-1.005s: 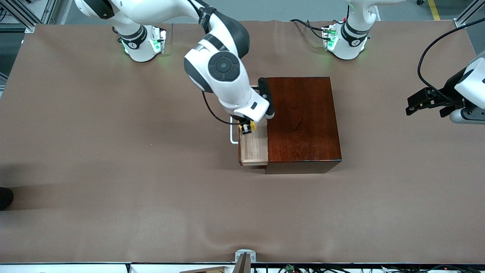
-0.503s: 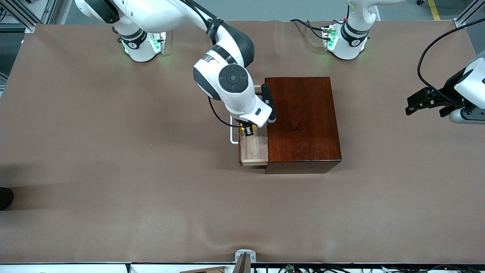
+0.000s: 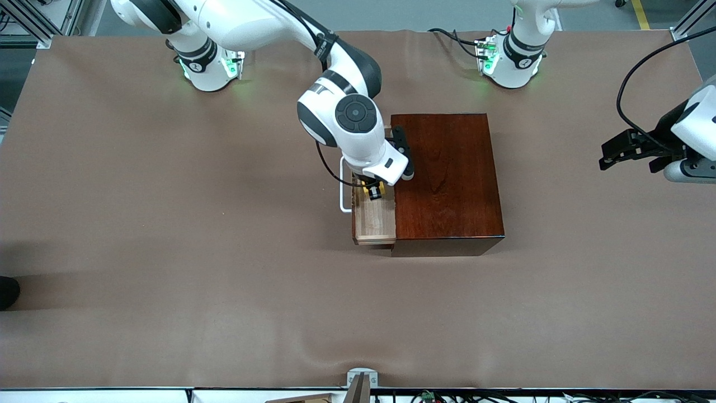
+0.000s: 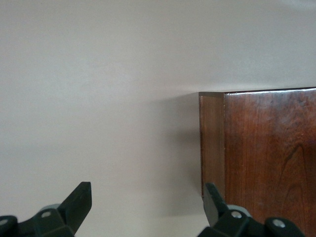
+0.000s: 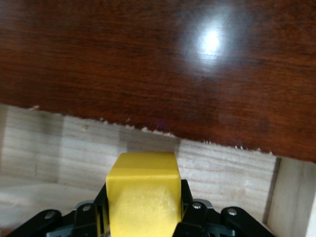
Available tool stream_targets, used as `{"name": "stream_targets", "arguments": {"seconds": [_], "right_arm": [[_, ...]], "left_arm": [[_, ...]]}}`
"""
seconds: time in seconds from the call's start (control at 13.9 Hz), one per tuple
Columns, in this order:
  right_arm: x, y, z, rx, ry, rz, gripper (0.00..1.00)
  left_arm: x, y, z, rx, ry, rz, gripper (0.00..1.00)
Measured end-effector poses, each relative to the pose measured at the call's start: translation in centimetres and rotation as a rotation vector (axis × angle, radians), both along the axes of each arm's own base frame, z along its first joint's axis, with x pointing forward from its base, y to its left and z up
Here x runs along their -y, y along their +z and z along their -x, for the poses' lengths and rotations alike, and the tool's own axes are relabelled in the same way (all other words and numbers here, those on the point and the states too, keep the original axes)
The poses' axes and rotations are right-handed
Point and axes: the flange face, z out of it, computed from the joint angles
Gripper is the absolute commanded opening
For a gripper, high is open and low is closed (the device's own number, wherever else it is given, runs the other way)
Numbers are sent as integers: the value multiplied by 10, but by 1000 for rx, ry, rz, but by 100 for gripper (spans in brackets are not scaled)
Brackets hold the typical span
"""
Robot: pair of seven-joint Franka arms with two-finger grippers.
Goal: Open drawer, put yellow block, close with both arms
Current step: 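Lower the yellow cube into the open drawer and open the right gripper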
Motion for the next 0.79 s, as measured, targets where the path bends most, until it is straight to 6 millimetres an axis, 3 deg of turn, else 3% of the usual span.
{"name": "stream_targets", "arguments": {"seconds": [0.07, 0.14, 0.22, 0.29, 0.79], "right_arm": [[0, -8, 1, 5, 1, -4, 0], [0, -13, 2, 11, 3, -3, 9], [0, -17, 3, 16, 7, 0, 62], [0, -18, 3, 19, 9, 5, 100], [0, -11, 2, 31, 7, -3, 100]], "left_arm": [[0, 0, 0, 0, 0, 0, 100], [0, 0, 0, 0, 0, 0, 100], [0, 0, 0, 0, 0, 0, 100], [0, 0, 0, 0, -1, 0, 100], [1, 2, 0, 4, -2, 0, 100]]}}
